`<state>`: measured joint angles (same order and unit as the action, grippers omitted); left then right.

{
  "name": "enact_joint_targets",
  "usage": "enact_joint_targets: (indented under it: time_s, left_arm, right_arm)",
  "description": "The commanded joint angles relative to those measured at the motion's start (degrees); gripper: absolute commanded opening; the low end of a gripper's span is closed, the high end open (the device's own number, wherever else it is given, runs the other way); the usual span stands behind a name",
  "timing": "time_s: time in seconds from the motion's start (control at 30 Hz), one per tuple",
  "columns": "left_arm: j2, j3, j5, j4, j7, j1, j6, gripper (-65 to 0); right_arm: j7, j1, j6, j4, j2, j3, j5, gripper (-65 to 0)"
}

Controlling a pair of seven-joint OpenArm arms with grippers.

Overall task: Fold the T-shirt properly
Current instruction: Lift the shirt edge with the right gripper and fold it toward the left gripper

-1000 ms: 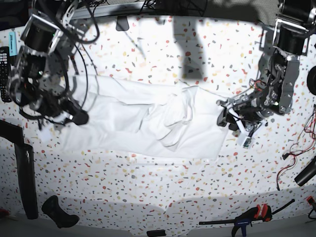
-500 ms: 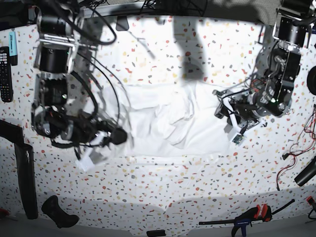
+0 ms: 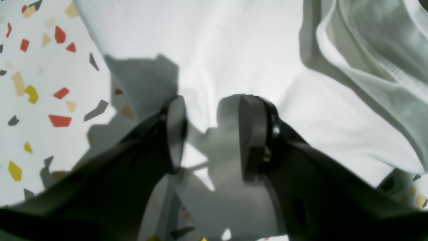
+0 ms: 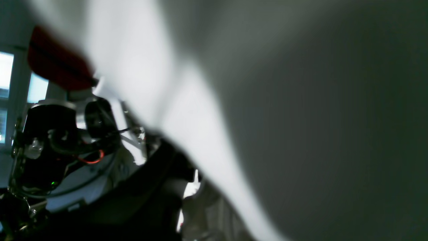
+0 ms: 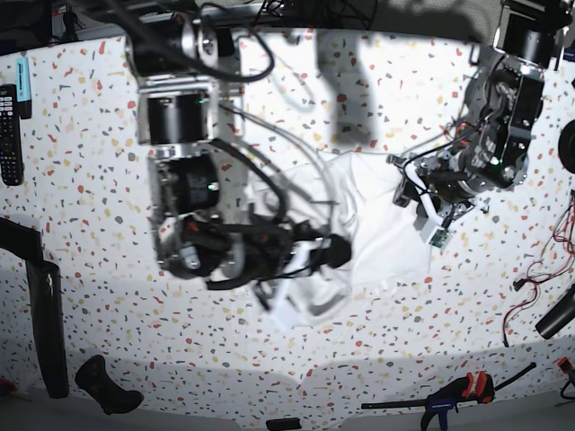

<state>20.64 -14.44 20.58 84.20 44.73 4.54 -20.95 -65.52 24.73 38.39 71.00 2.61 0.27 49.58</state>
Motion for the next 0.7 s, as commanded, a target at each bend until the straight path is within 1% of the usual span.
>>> enact_joint_targets:
  time_s: [0.0,0.1,0.17,0.27,0.37,0.53,0.57,0.63,0.67]
  left_arm:
    - [-0.4,0.2,-0.1,0.7,0.7,0.2,0.0,-39.6]
    - [-2.7,0.2,-0.1,0.7,0.9,0.2,0.0,-39.6]
    - [-4.1,0.2,-0.1,0.7,1.1,0.2,0.0,-39.6]
    - [-5.2,0.2,-0.2,0.7,1.6,0.2,0.0,-39.6]
    - [-5.4,0.2,-0.1,0.7,1.6,0.2,0.0,-39.6]
    - [-5.4,0.2,-0.2,0.7,1.8,0.4,0.0,-39.6]
    - [-5.4,0.2,-0.7,0.7,2.3,0.6,0.0,-39.6]
    - [-5.4,0.2,-4.2,1.4,3.2,1.2,0.0,-39.6]
    - [-5.4,0.2,-5.7,1.9,4.0,1.6,1.2,-39.6]
  right_arm:
    - [1.2,2.2,0.5,1.2,1.8,-0.2,1.5,-65.0]
    - [1.2,2.3,0.5,1.2,6.4,-0.3,-0.6,-65.0]
    - [1.2,2.2,0.5,1.2,6.4,-0.4,-3.4,-65.0]
    - [1.2,2.2,0.5,1.2,6.4,-2.3,-3.4,-65.0]
    - [1.2,2.1,0.5,1.2,6.4,-2.3,-3.7,-65.0]
    - [1.2,2.1,0.5,1.2,6.4,-2.3,-6.4,-65.0]
    - [1.2,2.1,0.5,1.2,6.4,-2.3,-6.3,-65.0]
    - [1.2,2.1,0.5,1.2,6.4,-2.3,-6.1,-65.0]
    - [1.2,2.1,0.5,1.2,6.4,-2.3,-6.1,-65.0]
